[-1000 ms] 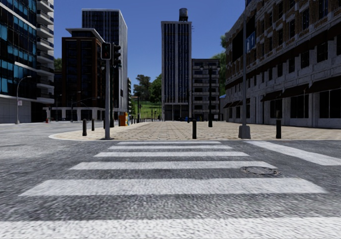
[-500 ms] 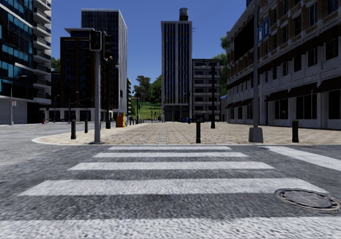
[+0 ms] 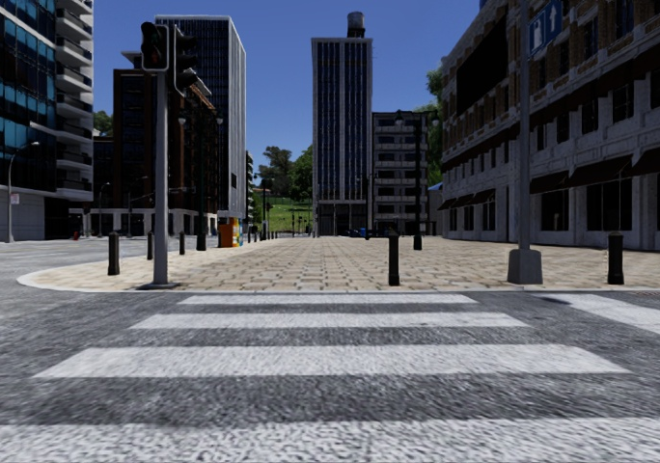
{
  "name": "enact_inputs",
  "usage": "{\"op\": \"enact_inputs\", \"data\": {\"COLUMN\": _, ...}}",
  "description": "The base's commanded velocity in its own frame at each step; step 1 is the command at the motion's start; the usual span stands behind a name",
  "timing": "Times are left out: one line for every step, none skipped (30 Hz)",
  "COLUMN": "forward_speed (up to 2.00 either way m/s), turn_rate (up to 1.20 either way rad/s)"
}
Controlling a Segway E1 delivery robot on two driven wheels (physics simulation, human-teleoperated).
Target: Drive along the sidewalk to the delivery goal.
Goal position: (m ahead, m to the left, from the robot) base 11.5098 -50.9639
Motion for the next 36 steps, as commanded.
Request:
{"op": "enact_inputs", "data": {"forward_speed": 2.00, "turn_rate": 0.00}}
{"op": "enact_inputs", "data": {"forward_speed": 2.00, "turn_rate": 0.00}}
{"op": "enact_inputs", "data": {"forward_speed": 2.00, "turn_rate": 0.00}}
{"op": "enact_inputs", "data": {"forward_speed": 2.00, "turn_rate": 0.00}}
{"op": "enact_inputs", "data": {"forward_speed": 2.00, "turn_rate": 0.00}}
{"op": "enact_inputs", "data": {"forward_speed": 2.00, "turn_rate": 0.00}}
{"op": "enact_inputs", "data": {"forward_speed": 2.00, "turn_rate": 0.00}}
{"op": "enact_inputs", "data": {"forward_speed": 2.00, "turn_rate": 0.00}}
{"op": "enact_inputs", "data": {"forward_speed": 2.00, "turn_rate": 0.00}}
{"op": "enact_inputs", "data": {"forward_speed": 2.00, "turn_rate": 0.00}}
{"op": "enact_inputs", "data": {"forward_speed": 2.00, "turn_rate": 0.00}}
{"op": "enact_inputs", "data": {"forward_speed": 2.00, "turn_rate": 0.00}}
{"op": "enact_inputs", "data": {"forward_speed": 2.00, "turn_rate": 0.07}}
{"op": "enact_inputs", "data": {"forward_speed": 2.00, "turn_rate": 0.20}}
{"op": "enact_inputs", "data": {"forward_speed": 2.00, "turn_rate": 0.74}}
{"op": "enact_inputs", "data": {"forward_speed": 2.00, "turn_rate": 0.74}}
{"op": "enact_inputs", "data": {"forward_speed": 2.00, "turn_rate": 1.10}}
{"op": "enact_inputs", "data": {"forward_speed": 2.00, "turn_rate": 1.15}}
{"op": "enact_inputs", "data": {"forward_speed": 2.00, "turn_rate": 1.15}}
{"op": "enact_inputs", "data": {"forward_speed": 2.00, "turn_rate": 0.83}}
{"op": "enact_inputs", "data": {"forward_speed": 2.00, "turn_rate": 0.59}}
{"op": "enact_inputs", "data": {"forward_speed": 2.00, "turn_rate": 0.37}}
{"op": "enact_inputs", "data": {"forward_speed": 2.00, "turn_rate": 0.17}}
{"op": "enact_inputs", "data": {"forward_speed": 2.00, "turn_rate": 0.09}}
{"op": "enact_inputs", "data": {"forward_speed": 2.00, "turn_rate": 0.00}}
{"op": "enact_inputs", "data": {"forward_speed": 2.00, "turn_rate": 0.00}}
{"op": "enact_inputs", "data": {"forward_speed": 2.00, "turn_rate": 0.00}}
{"op": "enact_inputs", "data": {"forward_speed": 2.00, "turn_rate": 0.00}}
{"op": "enact_inputs", "data": {"forward_speed": 2.00, "turn_rate": 0.00}}
{"op": "enact_inputs", "data": {"forward_speed": 2.00, "turn_rate": 0.00}}
{"op": "enact_inputs", "data": {"forward_speed": 2.00, "turn_rate": 0.00}}
{"op": "enact_inputs", "data": {"forward_speed": 2.00, "turn_rate": 0.00}}
{"op": "enact_inputs", "data": {"forward_speed": 2.00, "turn_rate": 0.00}}
{"op": "enact_inputs", "data": {"forward_speed": 2.00, "turn_rate": 0.00}}
{"op": "enact_inputs", "data": {"forward_speed": 2.00, "turn_rate": 0.00}}
{"op": "enact_inputs", "data": {"forward_speed": 2.00, "turn_rate": 0.00}}
